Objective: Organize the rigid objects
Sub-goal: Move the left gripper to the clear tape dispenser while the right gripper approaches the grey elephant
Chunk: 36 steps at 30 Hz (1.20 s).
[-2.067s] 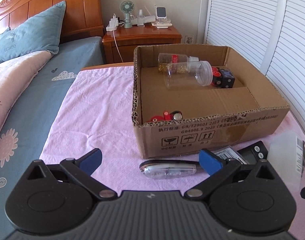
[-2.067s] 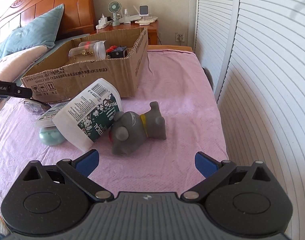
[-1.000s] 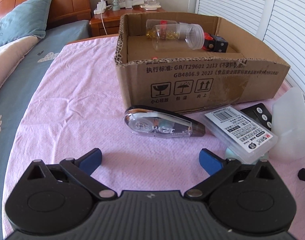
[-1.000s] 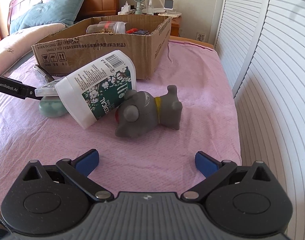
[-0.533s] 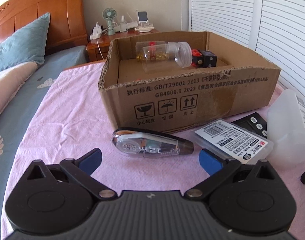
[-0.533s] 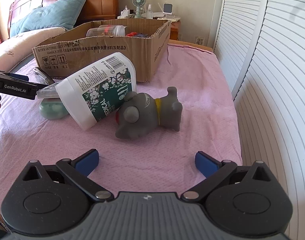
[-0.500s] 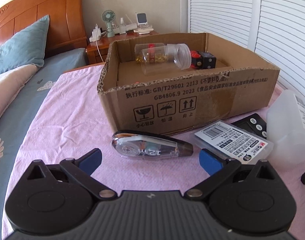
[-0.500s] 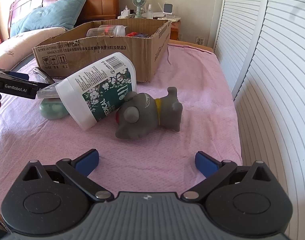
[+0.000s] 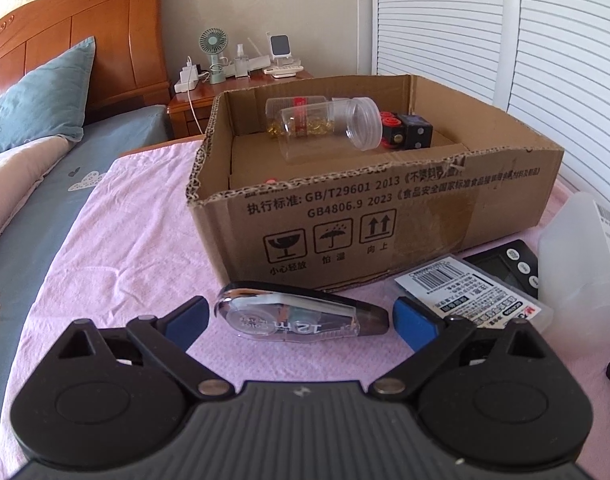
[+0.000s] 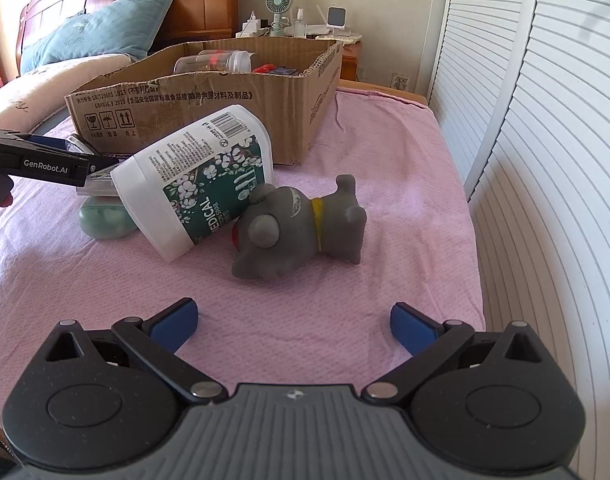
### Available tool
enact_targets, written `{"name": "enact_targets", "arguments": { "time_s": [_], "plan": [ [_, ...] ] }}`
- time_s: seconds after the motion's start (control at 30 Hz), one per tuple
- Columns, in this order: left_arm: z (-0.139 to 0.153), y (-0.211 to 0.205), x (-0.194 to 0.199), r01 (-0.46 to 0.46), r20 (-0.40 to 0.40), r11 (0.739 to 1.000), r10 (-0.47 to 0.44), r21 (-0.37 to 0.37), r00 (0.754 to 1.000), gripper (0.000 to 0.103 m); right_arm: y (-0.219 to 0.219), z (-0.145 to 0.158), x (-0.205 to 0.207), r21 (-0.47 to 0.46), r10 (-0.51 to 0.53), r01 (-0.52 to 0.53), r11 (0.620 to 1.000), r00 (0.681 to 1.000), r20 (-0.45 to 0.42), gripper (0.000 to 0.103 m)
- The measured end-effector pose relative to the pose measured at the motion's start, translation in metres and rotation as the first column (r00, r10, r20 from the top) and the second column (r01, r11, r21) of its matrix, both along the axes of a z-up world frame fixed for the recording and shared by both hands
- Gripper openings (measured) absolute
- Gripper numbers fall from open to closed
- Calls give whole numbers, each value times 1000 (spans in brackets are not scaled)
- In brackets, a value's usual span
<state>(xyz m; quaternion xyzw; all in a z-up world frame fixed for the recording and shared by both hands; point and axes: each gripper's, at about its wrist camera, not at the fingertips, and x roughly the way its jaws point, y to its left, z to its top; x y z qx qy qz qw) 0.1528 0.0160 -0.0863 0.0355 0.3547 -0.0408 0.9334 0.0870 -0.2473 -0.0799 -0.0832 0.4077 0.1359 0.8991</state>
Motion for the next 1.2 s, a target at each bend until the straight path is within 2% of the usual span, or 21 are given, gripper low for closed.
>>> {"name": "enact_targets", "arguments": {
  "time_s": [0.03,0.37,0.5,0.67,0.97,1.2],
  "plan": [
    [1,0,0,3,-3,1000,-3,-4,1000,90,0,0,0,0,1,-1,1000,1000,0,103],
    [21,3,-15,51,-38,999,-51,-2,998,90,0,0,0,1,0,0,1000,1000,1,103],
    [33,1,-30,142,-119,990,-139,17,983,90,0,0,-1,1,-1,1,1000,1000,1,103],
    [30,-2,-44,215,-205,977,-209,7,956,90,0,1,-2,0,3,-3,1000,1000,1,103],
    [9,-10,-46,219,-210,975,-211,18,955,90,1,1,0,-3,15,-15,1000,1000,-12,103],
    [4,-8,-43,219,-184,976,-215,5,959,99,1,1,7,-6,40,-40,999,999,-15,103]
  ]
}}
